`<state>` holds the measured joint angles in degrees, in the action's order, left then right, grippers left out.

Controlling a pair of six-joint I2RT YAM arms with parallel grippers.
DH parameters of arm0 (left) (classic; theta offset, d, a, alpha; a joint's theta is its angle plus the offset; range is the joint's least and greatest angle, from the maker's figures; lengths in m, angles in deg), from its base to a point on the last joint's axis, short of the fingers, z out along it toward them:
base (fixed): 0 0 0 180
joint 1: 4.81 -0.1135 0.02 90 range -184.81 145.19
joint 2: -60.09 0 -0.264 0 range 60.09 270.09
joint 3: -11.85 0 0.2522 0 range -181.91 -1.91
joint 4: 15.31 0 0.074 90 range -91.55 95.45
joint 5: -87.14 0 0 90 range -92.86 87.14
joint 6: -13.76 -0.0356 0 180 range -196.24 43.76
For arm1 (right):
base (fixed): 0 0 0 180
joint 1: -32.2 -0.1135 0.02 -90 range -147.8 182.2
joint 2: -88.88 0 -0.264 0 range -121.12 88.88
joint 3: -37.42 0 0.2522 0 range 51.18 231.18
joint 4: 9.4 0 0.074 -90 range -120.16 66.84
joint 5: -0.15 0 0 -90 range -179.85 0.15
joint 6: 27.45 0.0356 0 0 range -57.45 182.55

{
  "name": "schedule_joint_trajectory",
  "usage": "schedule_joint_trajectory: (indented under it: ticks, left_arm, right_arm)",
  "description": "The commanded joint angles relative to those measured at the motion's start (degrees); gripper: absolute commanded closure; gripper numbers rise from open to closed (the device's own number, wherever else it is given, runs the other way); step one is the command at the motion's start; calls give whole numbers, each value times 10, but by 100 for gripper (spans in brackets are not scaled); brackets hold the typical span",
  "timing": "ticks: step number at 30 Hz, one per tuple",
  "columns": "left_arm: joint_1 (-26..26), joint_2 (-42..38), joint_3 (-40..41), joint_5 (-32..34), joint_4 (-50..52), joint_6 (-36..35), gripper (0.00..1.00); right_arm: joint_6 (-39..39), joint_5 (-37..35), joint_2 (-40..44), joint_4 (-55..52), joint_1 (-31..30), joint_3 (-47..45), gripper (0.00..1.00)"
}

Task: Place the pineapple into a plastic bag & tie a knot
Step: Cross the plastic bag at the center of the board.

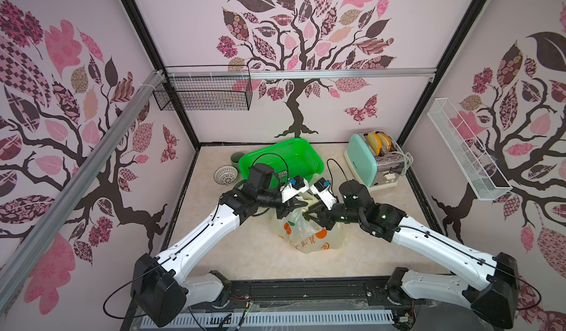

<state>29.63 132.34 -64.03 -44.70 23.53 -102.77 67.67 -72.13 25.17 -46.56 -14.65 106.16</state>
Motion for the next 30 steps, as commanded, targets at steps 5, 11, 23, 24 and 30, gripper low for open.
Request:
schedule_joint_trajectory:
  ticks: [5,11,23,24,30]
  left_arm:
    - [2,-23,24,-9,-68,8,100]
    - [2,-38,39,-8,-78,2,100]
    - [5,-45,37,3,-61,-10,100]
    - [6,-45,37,3,-62,-10,100]
    - [7,-46,39,7,-63,-11,100]
  right_arm:
    - [112,-48,64,-208,-2,138,49]
    - [473,-146,31,-280,-2,248,44]
    - [1011,-125,-16,-184,-9,206,33]
    - [1022,-125,-20,-196,-9,213,32]
    - [1105,-145,-20,-206,-30,184,30]
